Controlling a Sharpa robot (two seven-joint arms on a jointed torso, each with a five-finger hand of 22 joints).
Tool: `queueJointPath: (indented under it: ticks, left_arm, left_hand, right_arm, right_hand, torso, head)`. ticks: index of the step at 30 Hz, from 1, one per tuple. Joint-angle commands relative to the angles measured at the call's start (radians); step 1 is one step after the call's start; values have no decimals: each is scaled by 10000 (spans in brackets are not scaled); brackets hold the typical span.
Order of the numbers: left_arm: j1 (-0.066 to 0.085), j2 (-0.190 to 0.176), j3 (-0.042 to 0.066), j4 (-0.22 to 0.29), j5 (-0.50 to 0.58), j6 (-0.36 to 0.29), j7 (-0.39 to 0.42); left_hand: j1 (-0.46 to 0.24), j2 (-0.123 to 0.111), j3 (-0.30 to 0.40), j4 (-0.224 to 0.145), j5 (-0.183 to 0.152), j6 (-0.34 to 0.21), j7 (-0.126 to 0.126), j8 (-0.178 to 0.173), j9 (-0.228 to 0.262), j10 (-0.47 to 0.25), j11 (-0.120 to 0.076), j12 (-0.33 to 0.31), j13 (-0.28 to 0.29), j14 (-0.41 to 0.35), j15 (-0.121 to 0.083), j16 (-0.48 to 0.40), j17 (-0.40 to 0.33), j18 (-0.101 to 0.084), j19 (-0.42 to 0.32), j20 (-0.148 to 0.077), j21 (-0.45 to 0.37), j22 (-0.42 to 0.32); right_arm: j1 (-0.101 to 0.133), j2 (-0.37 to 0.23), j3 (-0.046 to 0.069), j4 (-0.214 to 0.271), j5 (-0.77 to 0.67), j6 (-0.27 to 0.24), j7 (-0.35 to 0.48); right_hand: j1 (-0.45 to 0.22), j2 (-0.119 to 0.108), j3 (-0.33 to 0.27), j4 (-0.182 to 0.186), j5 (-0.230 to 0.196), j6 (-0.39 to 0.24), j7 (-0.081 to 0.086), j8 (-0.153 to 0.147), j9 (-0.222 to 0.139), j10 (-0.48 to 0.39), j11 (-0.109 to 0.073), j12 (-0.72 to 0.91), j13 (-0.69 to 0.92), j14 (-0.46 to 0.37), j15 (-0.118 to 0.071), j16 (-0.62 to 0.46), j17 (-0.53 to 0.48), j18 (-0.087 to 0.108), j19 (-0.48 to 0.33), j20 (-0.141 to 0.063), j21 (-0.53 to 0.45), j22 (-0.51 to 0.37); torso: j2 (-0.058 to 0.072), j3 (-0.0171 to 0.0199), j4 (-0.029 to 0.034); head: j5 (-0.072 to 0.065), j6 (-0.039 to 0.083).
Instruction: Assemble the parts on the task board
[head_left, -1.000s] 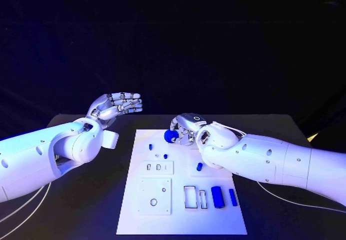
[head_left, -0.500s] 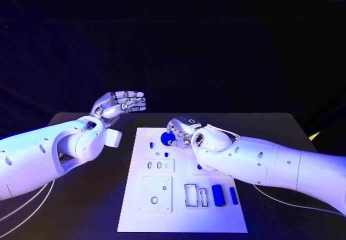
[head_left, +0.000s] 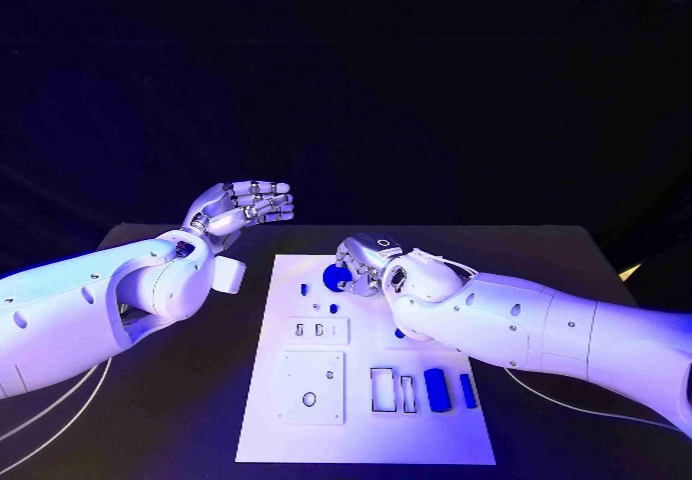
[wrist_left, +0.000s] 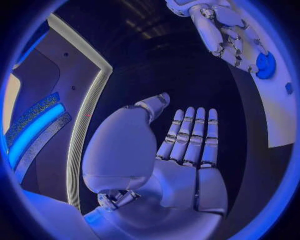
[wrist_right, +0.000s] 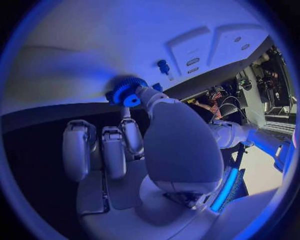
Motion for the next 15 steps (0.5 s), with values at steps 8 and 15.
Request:
queueJointPath:
  ticks: [8, 15]
  left_arm:
    - [14, 16, 11, 22, -3, 153, 32]
    - [14, 14, 11, 16, -32, 99, -7]
  left_hand:
    - [36, 69, -31, -14, -5, -10, 755, 58, 17, -21, 3, 13, 2, 64, 0, -35, -14, -174, -29, -1, -62, -19]
    - [35, 69, -32, -13, -7, -11, 757, 59, 17, -23, 4, 13, 2, 65, 1, -40, -17, -177, -33, 0, -69, -25]
  right_arm:
    - [-43, 112, -10, -183, -32, 122, 110]
    - [-53, 112, -12, -142, 111, 264, 247]
  right_hand:
    - [-403, -185, 144, -19, -427, -776, 266, -541, -209, -414, 280, -413, -319, 906, 209, 19, 2038, -54, -60, 178, -121, 981]
    - [-569, -238, -34, 38, -534, -981, 330, -722, -275, -509, 347, -493, -393, 906, 272, 22, 2050, -48, -76, 243, -152, 975]
  torso:
    - [6, 1, 3]
    - [-3, -3, -9]
  head:
    - [-8, 10]
    - [3, 8]
